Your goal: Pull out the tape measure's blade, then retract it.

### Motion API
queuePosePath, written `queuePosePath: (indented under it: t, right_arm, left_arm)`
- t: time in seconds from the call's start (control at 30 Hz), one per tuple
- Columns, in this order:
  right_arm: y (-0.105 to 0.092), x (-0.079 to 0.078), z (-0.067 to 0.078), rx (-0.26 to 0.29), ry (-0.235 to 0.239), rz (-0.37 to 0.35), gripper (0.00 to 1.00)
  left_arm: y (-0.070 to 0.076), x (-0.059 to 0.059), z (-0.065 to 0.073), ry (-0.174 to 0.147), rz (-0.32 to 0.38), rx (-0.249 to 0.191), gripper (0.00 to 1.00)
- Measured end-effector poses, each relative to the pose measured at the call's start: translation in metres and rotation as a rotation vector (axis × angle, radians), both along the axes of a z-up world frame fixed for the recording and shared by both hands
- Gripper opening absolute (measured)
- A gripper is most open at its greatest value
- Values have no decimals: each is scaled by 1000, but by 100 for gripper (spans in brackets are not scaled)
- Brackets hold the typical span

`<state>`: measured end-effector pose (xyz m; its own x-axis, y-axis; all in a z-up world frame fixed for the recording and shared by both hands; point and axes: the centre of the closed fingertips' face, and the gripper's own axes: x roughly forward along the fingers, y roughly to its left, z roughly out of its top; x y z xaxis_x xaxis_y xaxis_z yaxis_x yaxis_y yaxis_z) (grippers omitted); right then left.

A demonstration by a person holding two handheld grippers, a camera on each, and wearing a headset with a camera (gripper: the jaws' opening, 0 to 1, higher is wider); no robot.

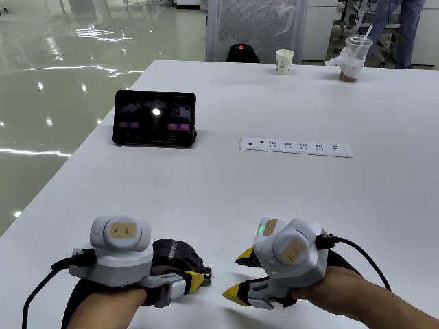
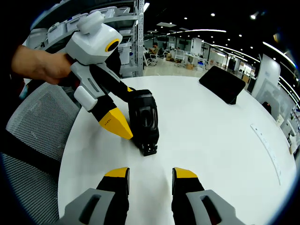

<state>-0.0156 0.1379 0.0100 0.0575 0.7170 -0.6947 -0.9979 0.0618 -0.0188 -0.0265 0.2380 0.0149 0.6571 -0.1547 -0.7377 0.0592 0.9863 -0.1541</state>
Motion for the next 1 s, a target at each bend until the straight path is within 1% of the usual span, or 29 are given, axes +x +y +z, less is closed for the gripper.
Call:
queuePosePath:
  t: [0.13,0.2,0.33,0.7,0.77,0.83,1.0]
  right_arm:
    - [-7,-1,1,-1,-2,-13,36]
    - [-11,-1,2,1,-4,-22,37]
    - [-18,-1,4,6,-6,-40,39]
    - [-38,-2,10,22,-12,-98,44]
    - [-42,-2,10,25,-11,-111,45]
    - [-44,-3,11,26,-11,-119,46]
    - [-53,-4,13,31,-12,-142,49]
  left_arm:
    - [-1,-5,1,-12,-19,-4,66]
    - [-2,-7,1,-12,-29,1,67]
    - [-4,-10,3,-27,-51,-2,69]
    - [-10,-16,12,-84,-113,-10,72]
    - [-11,-17,12,-92,-127,-11,73]
    - [-11,-18,12,-91,-132,-9,73]
    - [-12,-20,15,-111,-151,-16,74]
